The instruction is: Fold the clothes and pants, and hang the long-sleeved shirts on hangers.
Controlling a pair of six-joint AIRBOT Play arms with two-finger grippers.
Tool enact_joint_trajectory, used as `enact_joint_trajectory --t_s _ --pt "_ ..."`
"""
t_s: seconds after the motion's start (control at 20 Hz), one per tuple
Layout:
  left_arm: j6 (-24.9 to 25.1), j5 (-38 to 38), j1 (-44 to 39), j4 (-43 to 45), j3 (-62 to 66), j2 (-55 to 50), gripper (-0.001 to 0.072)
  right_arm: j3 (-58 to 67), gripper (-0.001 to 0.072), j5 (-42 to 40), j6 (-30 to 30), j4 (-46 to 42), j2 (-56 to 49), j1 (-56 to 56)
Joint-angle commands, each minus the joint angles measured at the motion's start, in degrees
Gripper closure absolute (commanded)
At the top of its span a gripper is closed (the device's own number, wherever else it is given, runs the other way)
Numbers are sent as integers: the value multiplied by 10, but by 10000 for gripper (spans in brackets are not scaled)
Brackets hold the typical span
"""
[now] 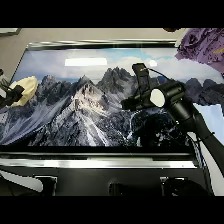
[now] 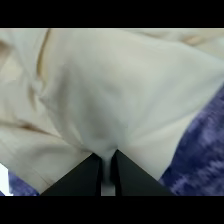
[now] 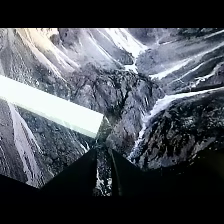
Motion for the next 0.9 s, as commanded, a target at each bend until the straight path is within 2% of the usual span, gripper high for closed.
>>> enact_joint_trajectory --t_s 0.0,0.2,0.35,0.45,0.55,0.6,0.7,0.8,0.85 --pt "108 -144 -49 -138 17 72 696 1 567 34 7 -14 0 0" --pt "104 -249 -202 -180 17 190 696 1 566 81 7 -46 0 1" --pt "36 -290 -346 -180 17 233 695 1 565 147 6 -65 1 0" --pt "5 -289 -445 -179 17 232 694 1 559 190 1 -82 1 0" --pt "-33 -269 -531 -168 9 213 694 1 419 222 -12 -105 3 0" --pt "-50 -258 -561 -157 2 198 695 1 388 235 -18 -116 3 0" --pt "-78 -236 -603 -137 -20 159 693 0 393 243 -43 -120 3 0" --pt "-81 -240 -611 -141 -30 122 681 0 395 244 -56 -119 3 1" --pt "-74 -245 -604 -148 -28 116 615 1 399 245 -56 -118 3 0"
